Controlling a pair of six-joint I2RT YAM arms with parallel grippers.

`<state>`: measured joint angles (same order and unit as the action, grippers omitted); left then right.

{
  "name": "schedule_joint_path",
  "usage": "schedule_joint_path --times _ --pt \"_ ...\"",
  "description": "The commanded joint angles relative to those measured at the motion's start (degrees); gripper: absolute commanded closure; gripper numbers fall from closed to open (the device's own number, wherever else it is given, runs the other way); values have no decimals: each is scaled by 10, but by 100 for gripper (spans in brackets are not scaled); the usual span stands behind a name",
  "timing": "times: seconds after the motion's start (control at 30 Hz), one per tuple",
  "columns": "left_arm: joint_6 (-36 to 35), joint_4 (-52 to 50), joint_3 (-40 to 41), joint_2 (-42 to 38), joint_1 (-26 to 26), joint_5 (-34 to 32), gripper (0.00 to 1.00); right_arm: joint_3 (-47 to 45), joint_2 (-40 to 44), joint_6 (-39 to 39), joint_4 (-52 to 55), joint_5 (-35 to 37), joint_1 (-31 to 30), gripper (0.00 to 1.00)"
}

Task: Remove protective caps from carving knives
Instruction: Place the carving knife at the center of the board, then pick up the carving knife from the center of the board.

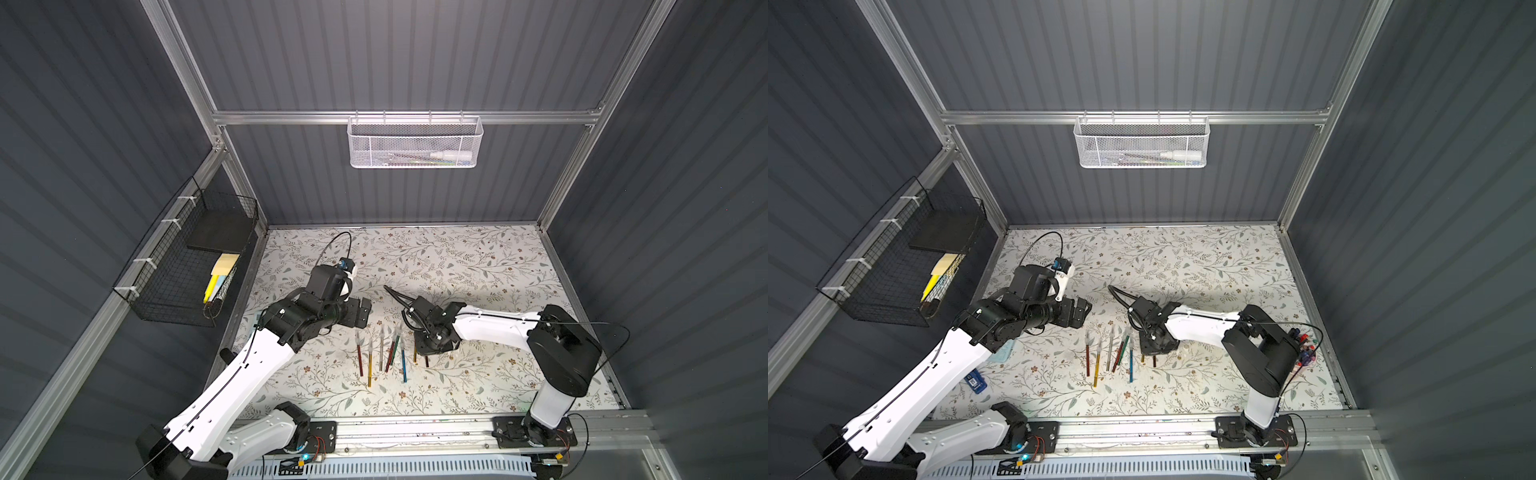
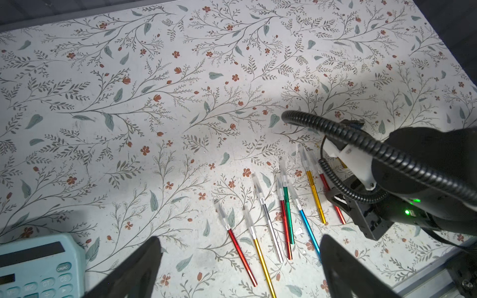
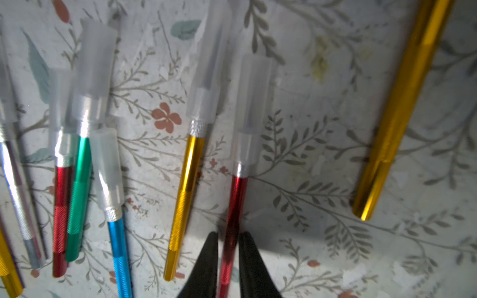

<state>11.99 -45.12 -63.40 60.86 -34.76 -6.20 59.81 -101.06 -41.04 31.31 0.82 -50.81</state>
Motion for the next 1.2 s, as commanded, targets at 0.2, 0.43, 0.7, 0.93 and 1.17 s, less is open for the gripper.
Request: schedule_joint_path --times 0.2,0.43,0.7,0.93,1.17 --pt "-2 17 9 6 3 13 3 37 -38 -18 65 75 -23 81" --pt "4 26 11 7 2 30 3 41 -45 -10 70 86 -26 89" --pt "42 97 48 0 3 121 3 -4 47 17 46 76 -10 90" --pt "99 189 91 44 3 197 8 -74 152 53 4 11 13 90" --pt "222 415 180 79 2 317 13 -143 270 79 -42 -71 42 91"
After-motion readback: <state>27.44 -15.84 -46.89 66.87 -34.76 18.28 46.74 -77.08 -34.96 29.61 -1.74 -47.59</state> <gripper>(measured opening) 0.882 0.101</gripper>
